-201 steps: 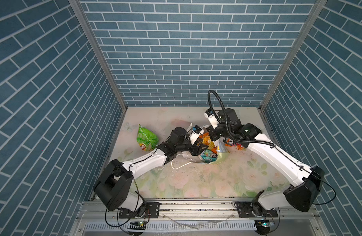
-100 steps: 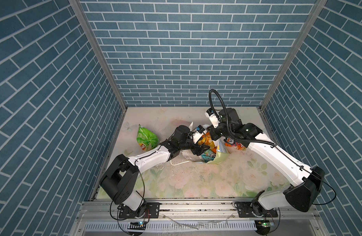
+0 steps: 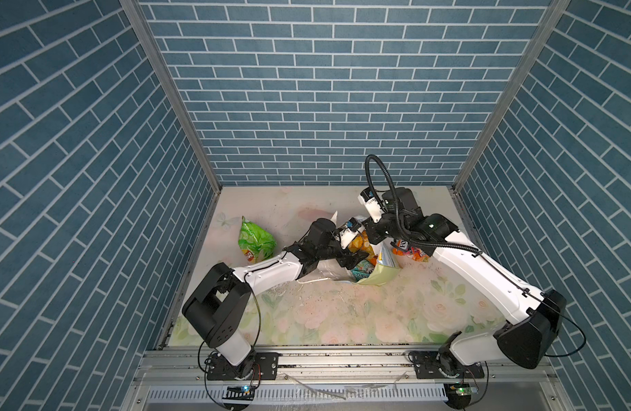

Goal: Take the snacks out of the paper bag
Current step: Pick up the snack from the paper bag.

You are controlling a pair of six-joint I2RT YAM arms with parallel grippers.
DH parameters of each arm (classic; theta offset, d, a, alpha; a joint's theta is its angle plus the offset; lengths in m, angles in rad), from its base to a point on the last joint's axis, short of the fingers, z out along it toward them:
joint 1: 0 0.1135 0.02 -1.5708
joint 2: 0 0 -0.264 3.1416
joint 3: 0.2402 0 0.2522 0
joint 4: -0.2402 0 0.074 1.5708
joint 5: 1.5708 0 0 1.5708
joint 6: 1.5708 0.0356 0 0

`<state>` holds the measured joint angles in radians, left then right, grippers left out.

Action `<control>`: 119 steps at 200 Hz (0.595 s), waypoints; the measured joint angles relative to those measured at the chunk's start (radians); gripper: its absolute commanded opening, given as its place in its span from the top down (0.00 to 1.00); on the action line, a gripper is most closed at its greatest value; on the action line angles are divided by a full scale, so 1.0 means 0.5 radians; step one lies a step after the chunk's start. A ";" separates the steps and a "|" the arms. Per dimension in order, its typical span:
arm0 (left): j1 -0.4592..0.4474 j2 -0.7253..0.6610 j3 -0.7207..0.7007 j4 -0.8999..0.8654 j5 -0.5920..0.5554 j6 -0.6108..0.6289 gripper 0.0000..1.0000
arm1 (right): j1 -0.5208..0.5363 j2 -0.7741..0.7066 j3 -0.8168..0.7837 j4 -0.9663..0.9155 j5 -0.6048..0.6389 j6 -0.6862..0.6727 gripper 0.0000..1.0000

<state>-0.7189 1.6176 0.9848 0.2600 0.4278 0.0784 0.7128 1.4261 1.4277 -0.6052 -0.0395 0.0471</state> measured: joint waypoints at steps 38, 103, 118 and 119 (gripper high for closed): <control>-0.011 -0.037 -0.008 0.009 -0.126 0.053 0.04 | -0.004 0.000 0.000 0.000 -0.019 0.000 1.00; -0.025 -0.002 0.012 0.016 -0.190 0.166 0.04 | -0.022 0.000 0.000 -0.001 -0.052 0.001 1.00; -0.022 0.056 0.052 0.023 -0.162 0.187 0.05 | -0.041 0.000 0.000 -0.002 -0.040 0.002 1.00; -0.022 0.060 0.054 0.023 -0.159 0.188 0.05 | -0.042 0.000 0.000 -0.002 -0.040 0.002 1.00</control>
<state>-0.7300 1.6474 1.0119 0.2714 0.3481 0.1722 0.6918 1.4261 1.4277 -0.6060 -0.0597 0.0479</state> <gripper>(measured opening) 0.961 0.052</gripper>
